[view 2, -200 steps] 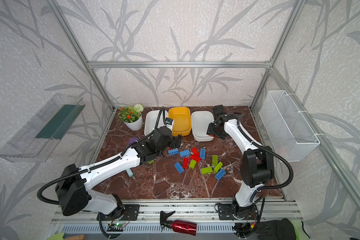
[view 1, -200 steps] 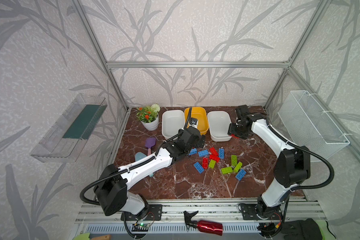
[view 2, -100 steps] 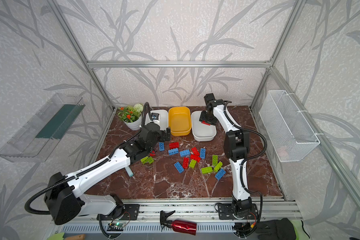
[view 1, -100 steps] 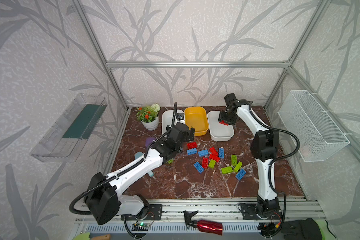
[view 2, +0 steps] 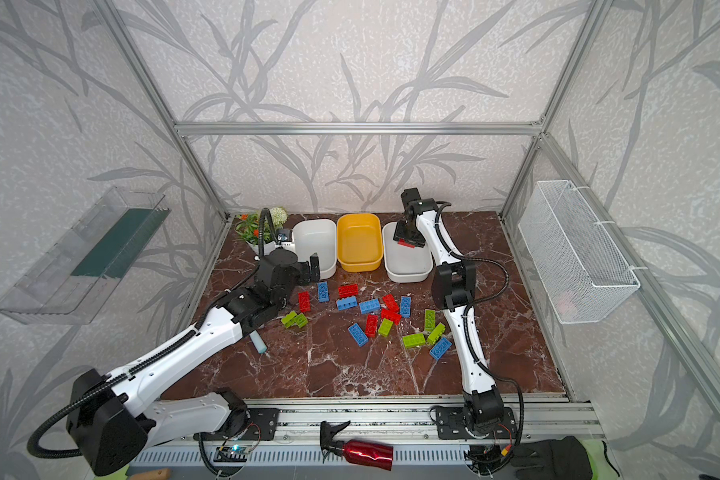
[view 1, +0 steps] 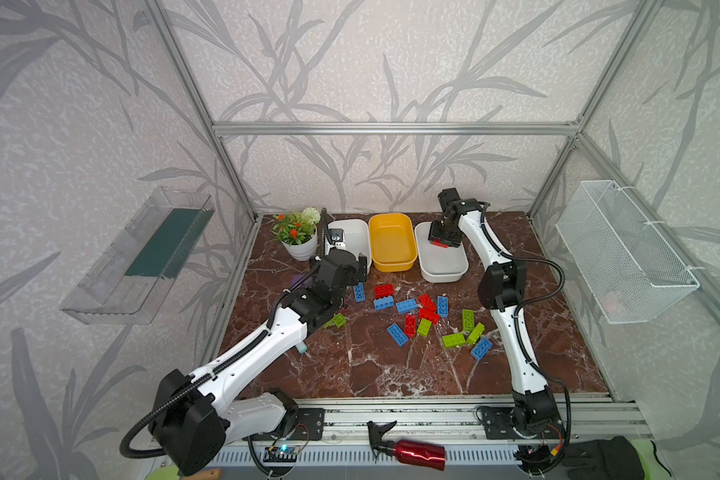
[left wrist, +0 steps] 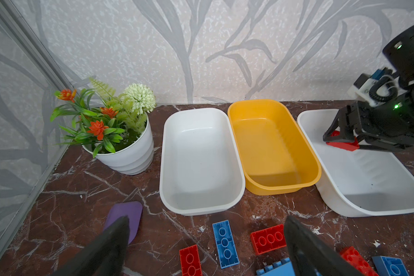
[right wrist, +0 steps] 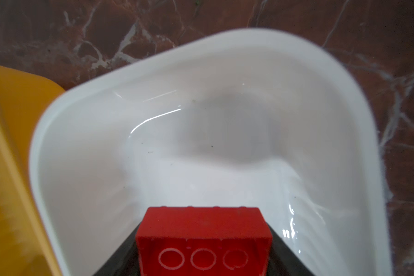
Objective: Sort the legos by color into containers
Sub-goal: 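Carry the red brick with the right gripper into the white bin nearest it and release, then lower the right gripper onto another red brick among the pile and grasp it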
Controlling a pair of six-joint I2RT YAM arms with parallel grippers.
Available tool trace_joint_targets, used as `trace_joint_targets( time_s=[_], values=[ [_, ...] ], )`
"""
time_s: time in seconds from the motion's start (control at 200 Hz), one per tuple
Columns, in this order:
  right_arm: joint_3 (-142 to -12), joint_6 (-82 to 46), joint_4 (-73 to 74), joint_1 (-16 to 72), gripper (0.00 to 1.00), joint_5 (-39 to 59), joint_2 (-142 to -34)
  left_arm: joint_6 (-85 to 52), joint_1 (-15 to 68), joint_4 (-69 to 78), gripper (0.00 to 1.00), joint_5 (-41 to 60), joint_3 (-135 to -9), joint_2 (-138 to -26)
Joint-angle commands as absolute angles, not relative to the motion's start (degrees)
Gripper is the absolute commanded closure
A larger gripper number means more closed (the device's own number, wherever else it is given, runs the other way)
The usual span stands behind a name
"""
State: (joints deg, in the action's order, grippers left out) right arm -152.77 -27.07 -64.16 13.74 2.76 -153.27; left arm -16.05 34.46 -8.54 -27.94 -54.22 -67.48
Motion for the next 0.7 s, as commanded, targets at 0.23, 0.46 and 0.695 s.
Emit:
trace_joint_targets(
  time_s=[0.23, 0.46, 0.695],
  values=[
    [-157.48, -24.17, -64.07, 14.51, 0.18, 6.81, -147.77, -16.83, 33.63, -10.71, 0.01, -28.92, -52.13, -62.02],
    [-146.75, -18.72, -69.14, 18.17, 0.23, 5.35, -136.82, -19.84, 33.71, -11.47, 0.01, -23.31, -49.61, -58.2],
    [-117.4, -16.74, -61.85, 24.22, 0.33, 4.95, -120.01, -25.98, 35.56, -11.65, 0.01, -18.28, -45.68, -54.09]
  ],
)
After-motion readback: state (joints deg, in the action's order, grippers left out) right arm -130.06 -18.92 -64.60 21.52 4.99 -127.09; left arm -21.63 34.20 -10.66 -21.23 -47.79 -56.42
